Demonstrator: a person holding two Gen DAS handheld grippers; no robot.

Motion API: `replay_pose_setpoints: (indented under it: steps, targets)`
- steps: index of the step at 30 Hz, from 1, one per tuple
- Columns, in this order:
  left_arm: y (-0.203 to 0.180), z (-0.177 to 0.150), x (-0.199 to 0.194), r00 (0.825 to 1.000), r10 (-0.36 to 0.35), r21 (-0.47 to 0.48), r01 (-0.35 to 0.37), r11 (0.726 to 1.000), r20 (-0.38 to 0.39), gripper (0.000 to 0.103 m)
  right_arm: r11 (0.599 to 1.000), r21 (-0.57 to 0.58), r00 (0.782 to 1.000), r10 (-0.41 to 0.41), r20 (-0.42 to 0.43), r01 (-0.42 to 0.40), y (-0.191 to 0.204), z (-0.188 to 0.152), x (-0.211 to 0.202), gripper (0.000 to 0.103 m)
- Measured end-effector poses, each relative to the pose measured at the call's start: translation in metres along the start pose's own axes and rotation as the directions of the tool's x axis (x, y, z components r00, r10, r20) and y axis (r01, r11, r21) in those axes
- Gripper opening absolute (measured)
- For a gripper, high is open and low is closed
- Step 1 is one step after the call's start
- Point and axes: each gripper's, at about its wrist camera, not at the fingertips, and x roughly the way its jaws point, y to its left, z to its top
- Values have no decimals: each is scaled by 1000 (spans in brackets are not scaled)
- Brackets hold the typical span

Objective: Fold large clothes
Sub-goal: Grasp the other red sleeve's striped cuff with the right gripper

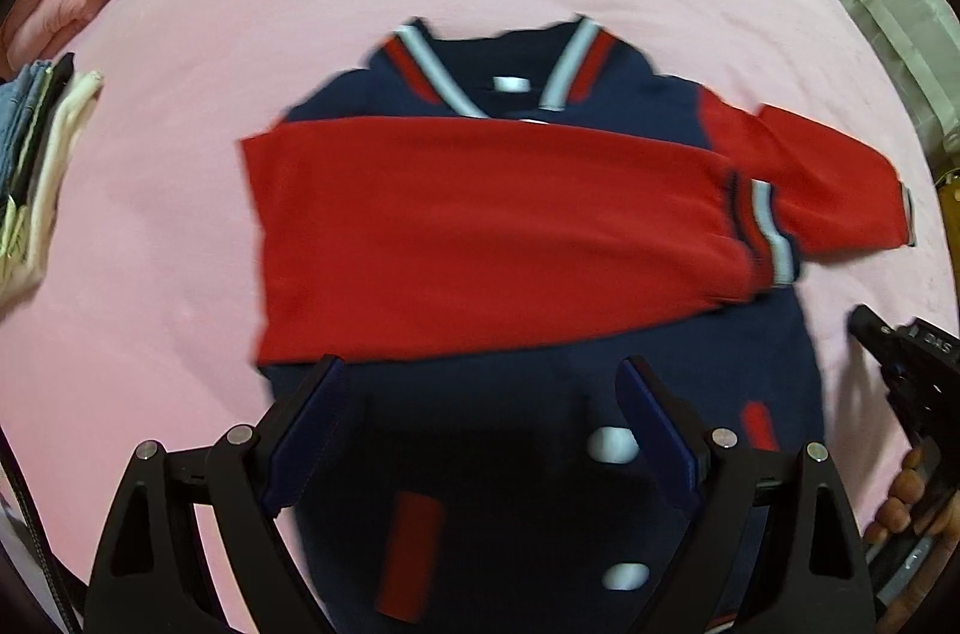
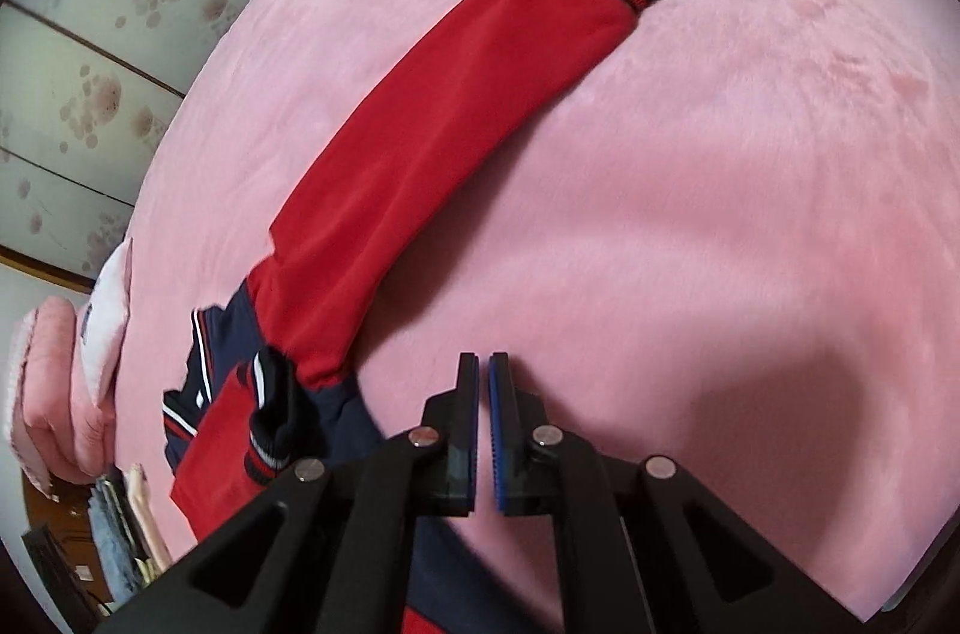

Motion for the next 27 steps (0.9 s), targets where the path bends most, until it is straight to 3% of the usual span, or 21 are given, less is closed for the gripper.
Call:
replay_pose_setpoints:
  steps: [3,5,7,16,27]
  targets:
    - [-53,-18,-6,1000,-16,-26,16,1000,-16,89,1000,-17,1000,19,-24,-19,-6,17,0,7]
    - [-75,-23,-7,999,-23,-30,22,999,-26,89,999,-31,999,29,-40,-30,-13,29,-1,25]
    - [-98,-31,-11,999,-27,-32,26,999,-28,89,998,-45,998,33,-45,-35,-18,39,-2,32]
    - [-165,-27,-11,995,-87,-43,85,996,-55,89,998,-22,998,65,-19,-66,-49,89,0,33]
    - [-196,-10,18,993,-77,-47,73,996,-93,89,995,22,993,94,72,-96,-69,132,12,33]
